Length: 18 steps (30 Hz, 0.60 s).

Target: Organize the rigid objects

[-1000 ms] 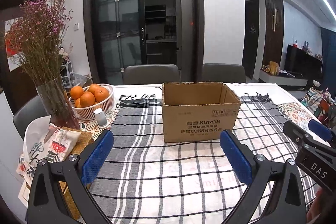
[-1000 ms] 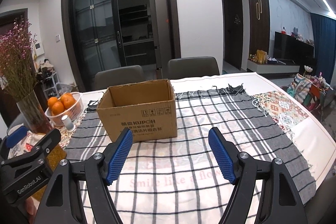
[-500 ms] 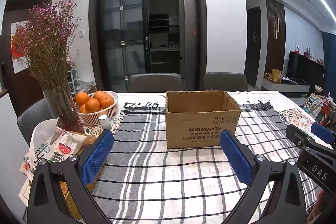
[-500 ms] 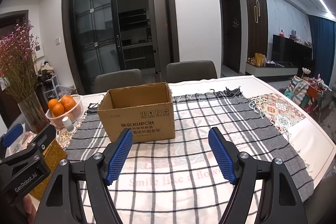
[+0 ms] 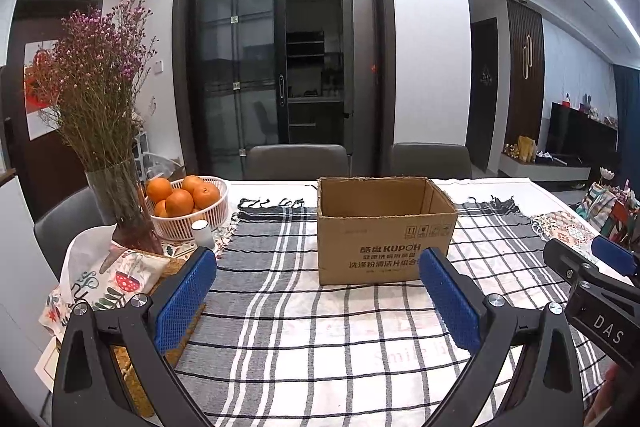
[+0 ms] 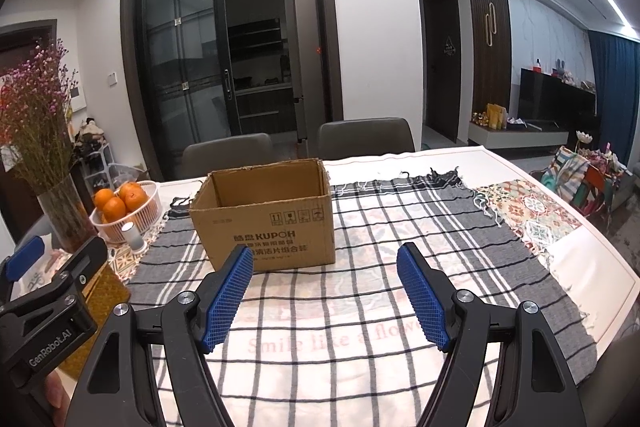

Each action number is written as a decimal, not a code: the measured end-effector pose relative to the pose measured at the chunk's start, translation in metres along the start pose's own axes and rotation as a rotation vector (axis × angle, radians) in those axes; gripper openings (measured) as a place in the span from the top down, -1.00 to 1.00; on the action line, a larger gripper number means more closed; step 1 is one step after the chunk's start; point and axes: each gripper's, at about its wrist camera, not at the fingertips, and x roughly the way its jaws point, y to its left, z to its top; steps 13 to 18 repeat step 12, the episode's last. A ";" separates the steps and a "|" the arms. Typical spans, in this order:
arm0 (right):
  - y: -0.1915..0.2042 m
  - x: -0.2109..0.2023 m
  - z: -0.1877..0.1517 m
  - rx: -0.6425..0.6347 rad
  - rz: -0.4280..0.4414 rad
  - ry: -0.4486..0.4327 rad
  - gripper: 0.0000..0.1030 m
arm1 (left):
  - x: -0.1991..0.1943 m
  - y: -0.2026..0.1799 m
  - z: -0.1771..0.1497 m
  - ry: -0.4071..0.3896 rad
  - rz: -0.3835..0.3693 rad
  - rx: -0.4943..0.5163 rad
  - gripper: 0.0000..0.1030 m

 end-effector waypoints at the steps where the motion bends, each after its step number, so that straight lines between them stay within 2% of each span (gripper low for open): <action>1: 0.000 -0.001 0.000 -0.001 0.000 -0.001 -0.46 | 0.000 0.000 0.000 0.001 -0.001 -0.001 -1.00; 18: 0.000 0.000 0.001 -0.004 0.003 0.001 -0.46 | -0.003 0.000 -0.002 -0.001 0.000 -0.005 -1.00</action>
